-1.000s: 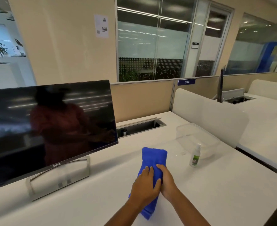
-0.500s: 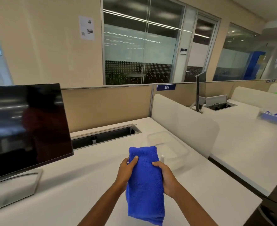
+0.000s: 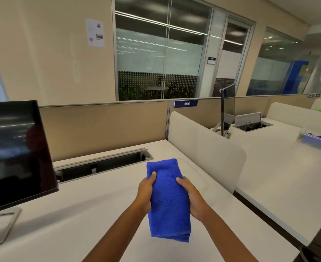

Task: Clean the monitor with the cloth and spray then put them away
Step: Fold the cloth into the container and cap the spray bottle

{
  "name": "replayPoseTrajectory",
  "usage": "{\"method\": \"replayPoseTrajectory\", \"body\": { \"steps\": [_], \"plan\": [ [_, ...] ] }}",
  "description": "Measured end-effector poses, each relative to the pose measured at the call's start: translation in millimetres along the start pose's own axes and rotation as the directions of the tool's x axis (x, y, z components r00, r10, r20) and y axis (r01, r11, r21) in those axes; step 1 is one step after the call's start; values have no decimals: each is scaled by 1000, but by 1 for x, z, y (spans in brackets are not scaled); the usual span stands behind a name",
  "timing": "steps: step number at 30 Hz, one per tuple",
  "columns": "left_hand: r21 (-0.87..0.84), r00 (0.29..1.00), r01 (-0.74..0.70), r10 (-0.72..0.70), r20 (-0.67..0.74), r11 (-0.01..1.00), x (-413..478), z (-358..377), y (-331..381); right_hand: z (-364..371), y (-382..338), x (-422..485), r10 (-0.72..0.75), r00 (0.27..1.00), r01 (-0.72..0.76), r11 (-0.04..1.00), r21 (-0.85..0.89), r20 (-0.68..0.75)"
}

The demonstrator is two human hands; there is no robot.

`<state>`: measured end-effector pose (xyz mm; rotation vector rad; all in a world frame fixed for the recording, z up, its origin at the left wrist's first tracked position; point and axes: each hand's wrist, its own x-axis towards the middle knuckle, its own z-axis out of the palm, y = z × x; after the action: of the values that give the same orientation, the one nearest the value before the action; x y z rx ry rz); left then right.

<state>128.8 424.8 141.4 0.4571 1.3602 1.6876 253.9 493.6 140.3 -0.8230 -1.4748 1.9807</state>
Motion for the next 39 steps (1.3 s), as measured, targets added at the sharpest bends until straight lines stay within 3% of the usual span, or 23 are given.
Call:
{"method": "replayPoseTrajectory", "body": {
  "steps": [7, 12, 19, 24, 28, 31, 35, 37, 39],
  "plan": [
    [-151, 1000, 13, -13, 2, 988, 39, 17, 24, -20, -13, 24, -71, 996, 79, 970, -229, 47],
    [-176, 992, 88, -71, 101, 980, 72, 28, 33, -42, -36, 57, -130, 991, 126, 962, -244, -1],
    [-76, 996, 91, -89, 24, 993, 108, 42, 25, -75, -42, 104, -78, 996, 68, 971, -231, -35],
    [-58, 989, 87, -93, -115, 995, 126, 59, 16, -92, -38, 134, -48, 996, 15, 926, -377, -76],
    [85, 982, 69, -53, -179, 994, 133, 72, 2, -101, -34, 146, -112, 989, 27, 778, -627, -97],
    [188, 980, 86, -49, -191, 978, 139, 81, -6, -105, -28, 149, -129, 992, 79, 564, -822, 7],
    [263, 978, 152, -106, -182, 953, 144, 87, -17, -104, -11, 148, 5, 994, 102, 211, -972, 105],
    [401, 982, 138, -71, -177, 906, 150, 89, -25, -103, -5, 148, 18, 993, 115, 153, -982, 119],
    [522, 983, 117, -22, -185, 845, 153, 90, -32, -103, 0, 150, 30, 994, 96, 200, -975, 104]
  ]
}}
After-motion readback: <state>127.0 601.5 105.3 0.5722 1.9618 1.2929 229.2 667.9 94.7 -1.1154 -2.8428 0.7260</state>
